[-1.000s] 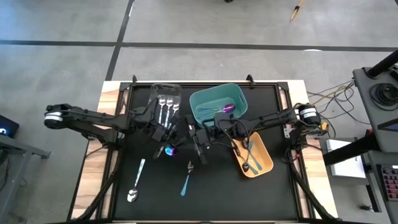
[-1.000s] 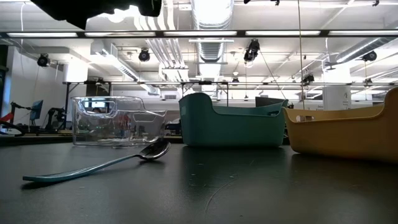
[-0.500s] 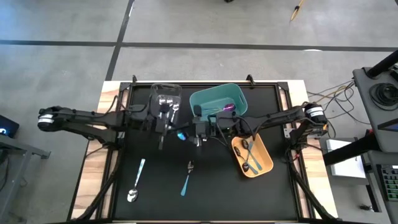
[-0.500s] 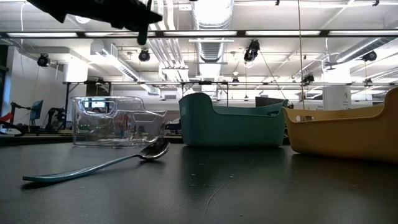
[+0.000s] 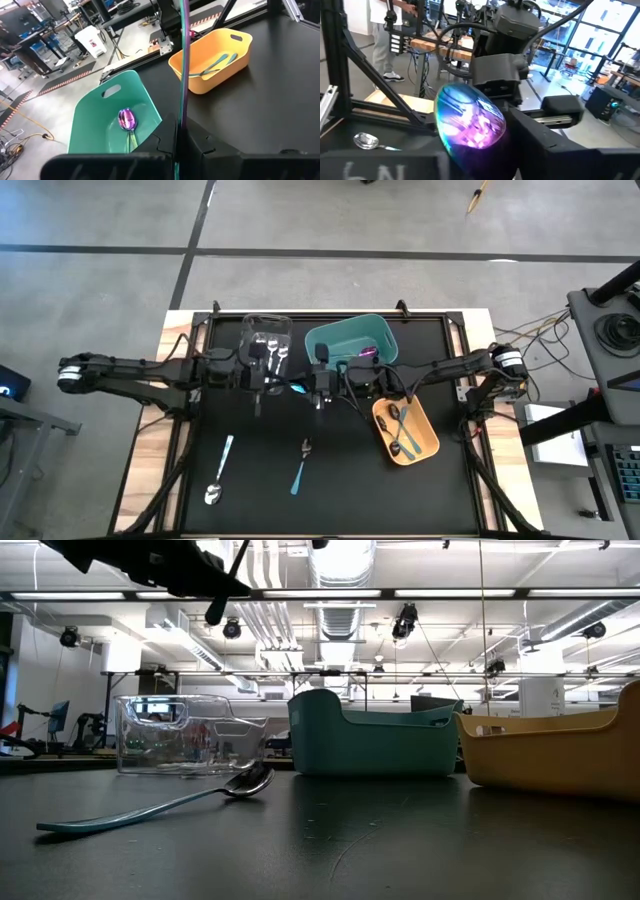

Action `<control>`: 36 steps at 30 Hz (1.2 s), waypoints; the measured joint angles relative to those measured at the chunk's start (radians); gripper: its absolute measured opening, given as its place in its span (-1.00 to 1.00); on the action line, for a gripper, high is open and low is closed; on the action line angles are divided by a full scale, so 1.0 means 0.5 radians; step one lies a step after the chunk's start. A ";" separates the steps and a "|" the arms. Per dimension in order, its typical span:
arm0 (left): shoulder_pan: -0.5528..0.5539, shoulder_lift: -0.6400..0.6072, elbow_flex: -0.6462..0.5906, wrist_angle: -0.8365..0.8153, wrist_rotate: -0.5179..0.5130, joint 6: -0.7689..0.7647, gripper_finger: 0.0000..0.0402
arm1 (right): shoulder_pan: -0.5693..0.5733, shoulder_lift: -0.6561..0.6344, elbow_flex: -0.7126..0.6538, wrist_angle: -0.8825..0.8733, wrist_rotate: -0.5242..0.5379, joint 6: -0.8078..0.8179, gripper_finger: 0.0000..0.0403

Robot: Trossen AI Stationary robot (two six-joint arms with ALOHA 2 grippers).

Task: Sort silverware by color (type)
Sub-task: Put the purple spoon into the green bin

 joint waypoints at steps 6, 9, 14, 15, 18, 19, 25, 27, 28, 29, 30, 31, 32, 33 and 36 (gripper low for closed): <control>0.001 0.001 0.000 -0.004 0.017 0.012 -1.00 | -0.003 -0.018 0.002 -0.007 0.087 -0.037 -0.78; 0.001 0.002 -0.002 -0.011 0.011 -0.008 -0.99 | -0.003 -0.021 0.004 -0.045 0.219 -0.034 -0.91; 0.002 -0.001 -0.005 0.016 0.002 -0.014 -0.92 | -0.003 -0.021 0.004 -0.066 0.306 0.013 -0.92; 0.002 -0.004 -0.005 0.020 0.001 -0.012 -0.87 | -0.003 -0.021 0.004 -0.067 0.306 0.017 -0.92; 0.002 -0.008 -0.005 0.023 -0.002 -0.011 -0.70 | -0.003 -0.021 0.005 -0.074 0.306 0.049 -0.93; 0.002 -0.008 -0.005 0.025 -0.005 -0.009 -0.63 | -0.003 -0.021 0.007 -0.080 0.316 0.055 -0.93; 0.005 -0.026 -0.005 0.050 -0.054 0.035 -0.25 | 0.000 -0.019 0.027 -0.103 0.395 0.089 -0.93; 0.005 -0.041 -0.005 0.048 -0.085 0.037 -0.15 | -0.017 -0.019 0.052 -0.144 0.394 0.150 -0.93; 0.005 -0.052 -0.005 0.051 -0.109 0.037 -0.12 | -0.029 -0.019 0.069 -0.180 0.394 0.183 -0.93; 0.005 -0.064 -0.005 0.050 -0.132 0.037 -0.08 | -0.041 -0.022 0.087 -0.233 0.396 0.220 -0.93; 0.005 -0.078 -0.005 0.048 -0.163 0.038 -0.06 | -0.056 -0.024 0.105 -0.282 0.395 0.253 -0.93; 0.005 -0.090 -0.005 0.047 -0.185 0.038 -0.04 | -0.069 -0.024 0.126 -0.333 0.394 0.283 -0.93; 0.006 -0.102 -0.005 0.043 -0.206 0.038 -0.02 | -0.082 -0.024 0.142 -0.379 0.395 0.312 -0.93; 0.006 -0.117 -0.005 0.031 -0.226 0.039 -0.01 | -0.094 -0.024 0.159 -0.425 0.393 0.332 -0.93; 0.008 -0.165 -0.004 -0.003 -0.309 0.041 0.00 | -0.130 -0.024 0.196 -0.517 0.383 0.378 -0.93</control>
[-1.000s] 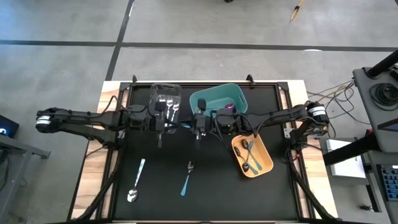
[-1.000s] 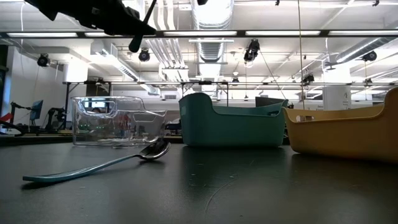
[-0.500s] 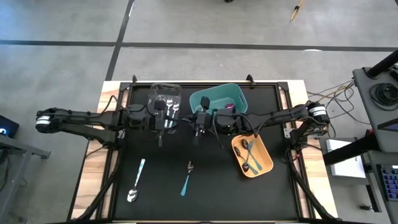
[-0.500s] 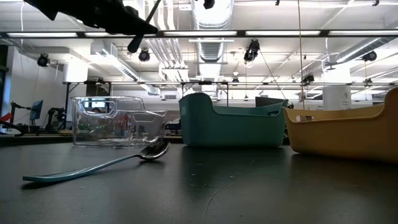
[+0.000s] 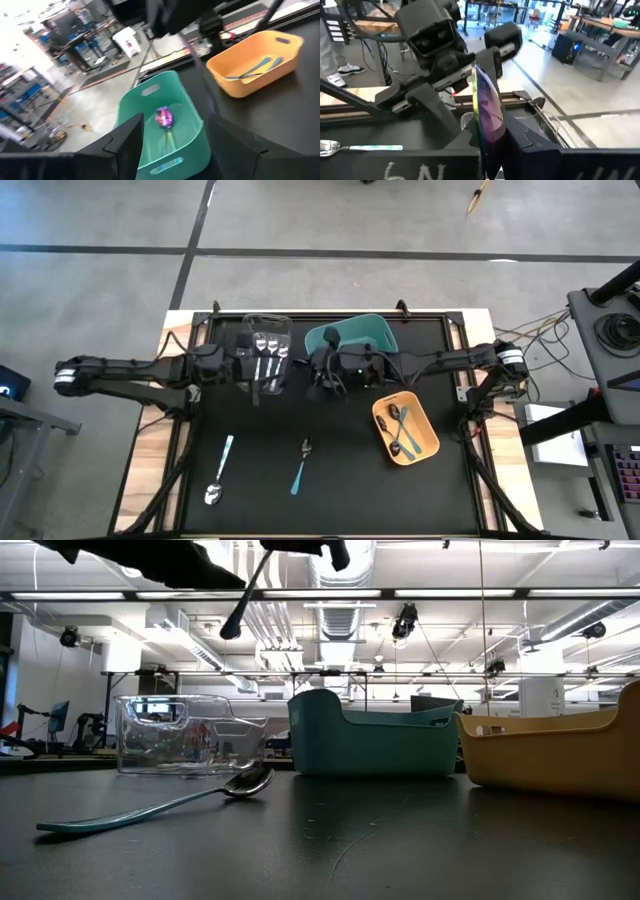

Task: Sort silverware by color (type)
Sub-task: Put the purple spoon into the green bin

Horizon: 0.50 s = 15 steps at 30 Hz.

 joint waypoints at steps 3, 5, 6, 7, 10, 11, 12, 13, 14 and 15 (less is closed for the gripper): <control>0.000 -0.043 0.000 -0.059 -0.091 -0.003 0.00 | -0.040 0.000 0.048 -0.084 0.004 0.055 -0.93; 0.000 -0.075 0.000 -0.079 -0.160 -0.007 0.00 | -0.074 -0.001 0.088 -0.166 0.021 0.096 -0.93; -0.001 -0.089 0.000 -0.080 -0.194 -0.010 0.00 | -0.090 -0.001 0.106 -0.207 0.050 0.112 -0.94; -0.002 -0.102 0.000 -0.085 -0.227 -0.015 0.00 | -0.105 -0.001 0.127 -0.247 0.093 0.132 -0.94; -0.002 -0.129 0.000 -0.096 -0.285 -0.026 0.00 | -0.165 -0.011 0.192 -0.418 0.228 0.221 -0.94; -0.002 -0.137 0.000 -0.097 -0.296 -0.031 0.00 | -0.190 -0.021 0.214 -0.501 0.242 0.264 -0.94; -0.002 -0.143 -0.001 -0.096 -0.299 -0.042 0.00 | -0.223 -0.031 0.235 -0.576 0.245 0.303 -0.94; -0.002 -0.150 -0.001 -0.096 -0.299 -0.046 0.00 | -0.257 -0.047 0.249 -0.639 0.244 0.340 -0.94; -0.002 -0.153 -0.002 -0.096 -0.299 -0.052 0.00 | -0.294 -0.063 0.253 -0.698 0.251 0.376 -0.94; -0.002 -0.157 -0.004 -0.098 -0.299 -0.057 0.00 | -0.330 -0.075 0.253 -0.750 0.258 0.410 -0.94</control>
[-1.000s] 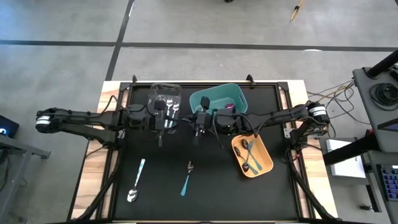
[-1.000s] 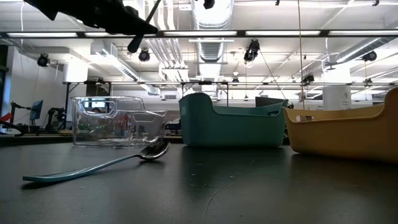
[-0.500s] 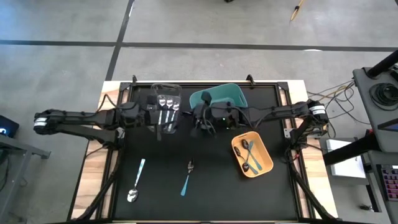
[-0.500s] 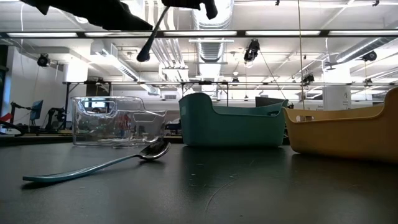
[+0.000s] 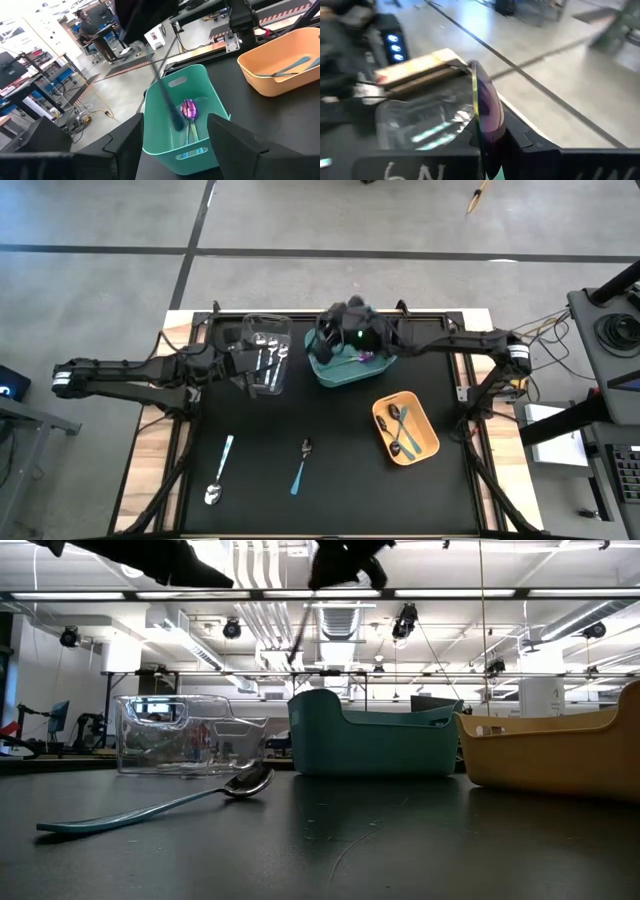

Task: Sort silverware by color (type)
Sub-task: Put the purple spoon into the green bin

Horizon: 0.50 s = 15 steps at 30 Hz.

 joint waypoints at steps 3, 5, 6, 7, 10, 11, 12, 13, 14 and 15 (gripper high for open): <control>0.000 -0.008 -0.001 0.001 0.000 -0.008 0.00 | -0.103 -0.030 0.000 -0.160 0.002 0.031 -0.94; 0.000 -0.011 -0.001 0.001 0.000 -0.010 0.00 | -0.163 -0.036 -0.001 -0.242 -0.002 0.063 -0.94; 0.000 -0.010 -0.002 0.001 0.000 -0.012 0.00 | -0.189 -0.038 -0.004 -0.279 -0.004 0.074 -0.94; 0.000 -0.009 -0.002 0.001 0.000 -0.017 0.00 | -0.212 -0.040 -0.010 -0.308 -0.008 0.083 -0.94; 0.000 -0.009 -0.002 0.001 0.000 -0.017 0.00 | -0.264 -0.044 -0.049 -0.326 -0.049 0.104 -0.94; 0.000 -0.009 -0.002 0.001 0.000 -0.017 0.00 | -0.276 -0.045 -0.064 -0.328 -0.070 0.114 -0.94; 0.000 -0.009 -0.002 0.001 0.000 -0.017 0.00 | -0.282 -0.046 -0.074 -0.331 -0.087 0.122 -0.94; 0.000 -0.009 -0.002 0.001 0.000 -0.016 0.00 | -0.282 -0.046 -0.085 -0.329 -0.090 0.129 -0.94; 0.000 -0.009 -0.002 0.001 0.000 -0.016 0.00 | -0.282 -0.049 -0.095 -0.326 -0.091 0.131 -0.94; 0.000 -0.009 -0.002 0.001 0.000 -0.015 0.00 | -0.282 -0.049 -0.104 -0.325 -0.091 0.131 -0.94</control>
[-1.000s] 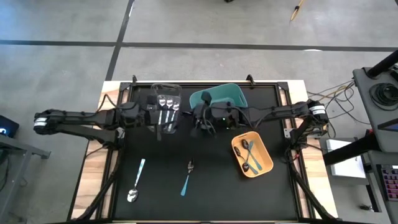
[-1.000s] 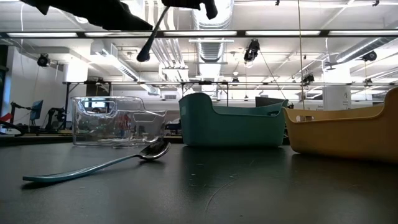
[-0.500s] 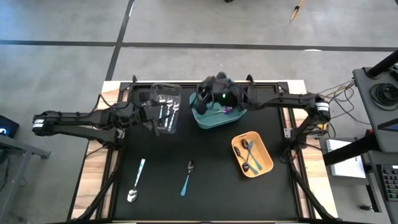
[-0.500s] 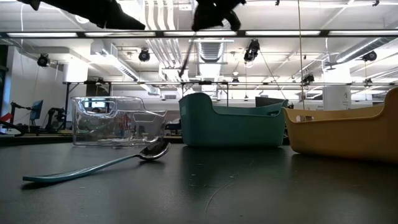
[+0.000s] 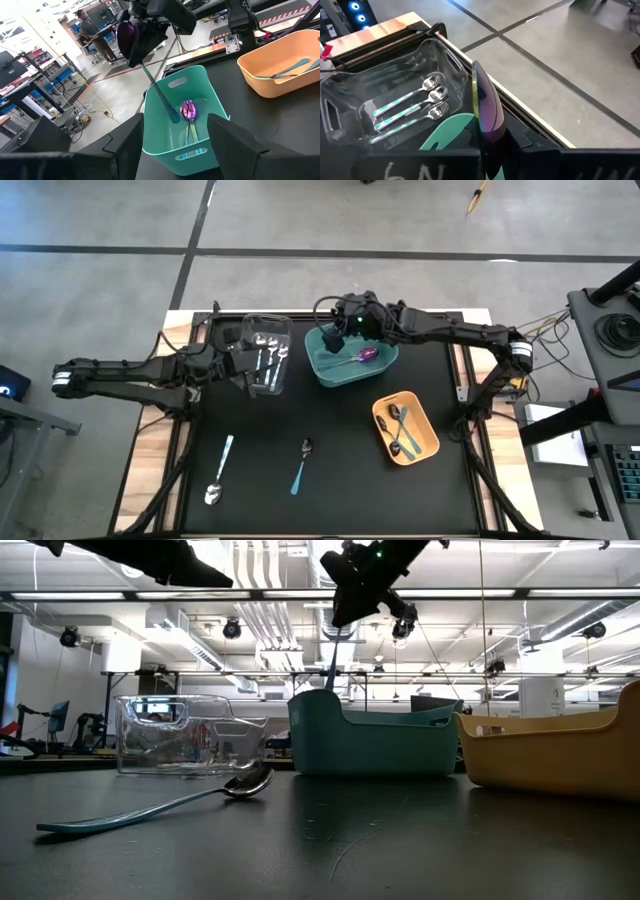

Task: Sort silverware by color (type)
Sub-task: Put the purple spoon into the green bin

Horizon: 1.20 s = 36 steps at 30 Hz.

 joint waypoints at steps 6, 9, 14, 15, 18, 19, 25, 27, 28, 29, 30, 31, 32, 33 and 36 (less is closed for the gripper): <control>-0.001 0.001 -0.001 0.000 0.000 -0.001 0.00 | 0.000 -0.002 -0.091 0.127 0.002 -0.004 -0.94; -0.001 0.000 -0.001 0.000 0.000 -0.001 0.00 | -0.003 -0.010 -0.172 0.215 0.001 -0.015 -0.94; -0.001 -0.001 -0.001 -0.002 -0.001 -0.002 0.00 | -0.011 -0.012 -0.310 0.352 0.002 -0.013 -0.94; -0.001 0.000 -0.001 -0.003 -0.001 -0.002 0.00 | -0.013 -0.015 -0.340 0.386 0.002 -0.013 -0.94; -0.001 0.000 -0.001 -0.004 -0.001 -0.002 0.00 | -0.013 -0.033 -0.449 0.526 0.001 -0.025 -0.94; -0.001 0.000 -0.001 -0.005 -0.001 -0.002 0.00 | -0.013 -0.045 -0.493 0.576 0.001 -0.031 -0.94; -0.001 -0.002 -0.001 -0.020 -0.001 -0.002 0.00 | -0.031 -0.204 -0.794 0.919 -0.002 -0.015 -0.94; -0.001 -0.002 -0.002 -0.019 -0.001 -0.002 0.00 | -0.041 -0.263 -0.920 1.085 -0.018 0.014 -0.94; -0.001 -0.002 -0.001 -0.019 -0.001 -0.002 0.00 | -0.044 -0.289 -0.985 1.170 -0.018 0.034 -0.94; -0.001 -0.002 -0.001 -0.019 -0.001 -0.002 0.00 | -0.054 -0.311 -1.045 1.243 -0.037 0.056 -0.94; -0.001 -0.001 -0.002 -0.018 -0.001 -0.002 0.00 | -0.064 -0.324 -1.108 1.319 -0.054 0.092 -0.94; -0.001 0.000 -0.002 -0.012 -0.001 -0.002 0.00 | -0.075 -0.334 -1.164 1.398 -0.075 0.118 -0.94; -0.001 0.001 -0.002 -0.007 -0.001 -0.002 0.00 | -0.087 -0.340 -1.216 1.476 -0.098 0.144 -0.94; -0.001 0.001 -0.002 -0.008 -0.001 -0.002 0.00 | -0.100 -0.340 -1.260 1.531 -0.111 0.174 -0.94; -0.001 0.002 -0.002 -0.009 -0.001 -0.002 0.00 | -0.127 -0.328 -1.372 1.682 -0.120 0.253 -0.94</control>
